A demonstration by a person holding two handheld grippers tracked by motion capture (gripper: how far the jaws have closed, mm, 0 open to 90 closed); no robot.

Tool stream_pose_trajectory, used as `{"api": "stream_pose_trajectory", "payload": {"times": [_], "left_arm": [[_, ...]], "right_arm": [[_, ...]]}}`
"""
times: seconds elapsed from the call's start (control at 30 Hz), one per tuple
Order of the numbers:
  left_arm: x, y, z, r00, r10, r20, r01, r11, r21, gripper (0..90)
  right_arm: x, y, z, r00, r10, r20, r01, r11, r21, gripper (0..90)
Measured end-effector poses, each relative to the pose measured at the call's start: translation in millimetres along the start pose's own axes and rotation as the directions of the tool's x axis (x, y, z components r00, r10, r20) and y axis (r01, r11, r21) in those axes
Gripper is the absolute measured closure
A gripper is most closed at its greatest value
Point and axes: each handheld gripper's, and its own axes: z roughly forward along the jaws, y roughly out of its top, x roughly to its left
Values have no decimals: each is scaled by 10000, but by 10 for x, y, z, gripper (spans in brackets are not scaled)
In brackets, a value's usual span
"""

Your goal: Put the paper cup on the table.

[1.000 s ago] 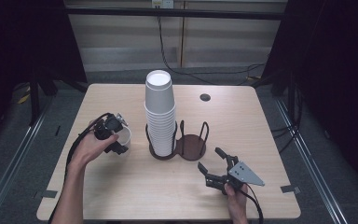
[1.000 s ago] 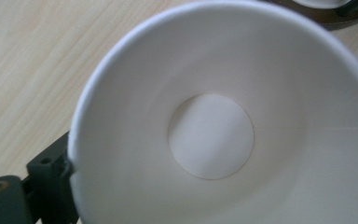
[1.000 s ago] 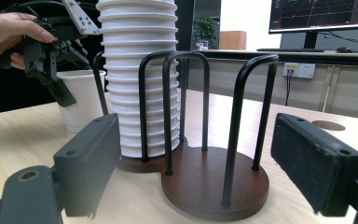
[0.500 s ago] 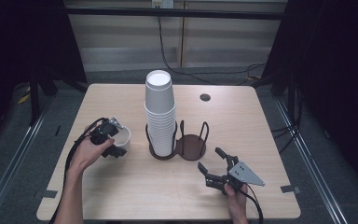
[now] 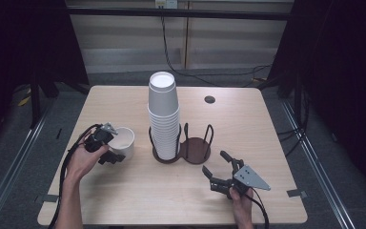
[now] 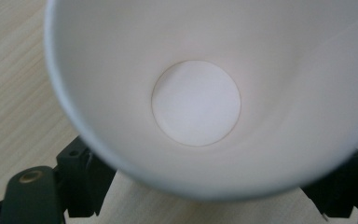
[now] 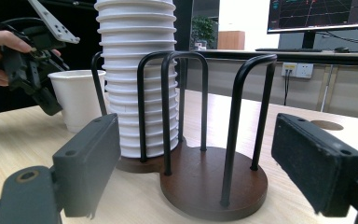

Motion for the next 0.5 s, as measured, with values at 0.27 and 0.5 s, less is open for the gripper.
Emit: {"api": "stream_pose_trajectory", "payload": {"times": [0.27, 0.5], "left_arm": [[-24, -125, -47, 9983, -584, -6, 581, 9947, -846, 160], [-110, -212, -108, 9961, -884, -14, 871, 9842, -1543, 160]], "right_arm": [[-1, 0, 0, 10000, 2, 0, -2, 10000, -3, 150], [0, 0, 0, 10000, -2, 7, 2, 10000, -5, 148]]}}
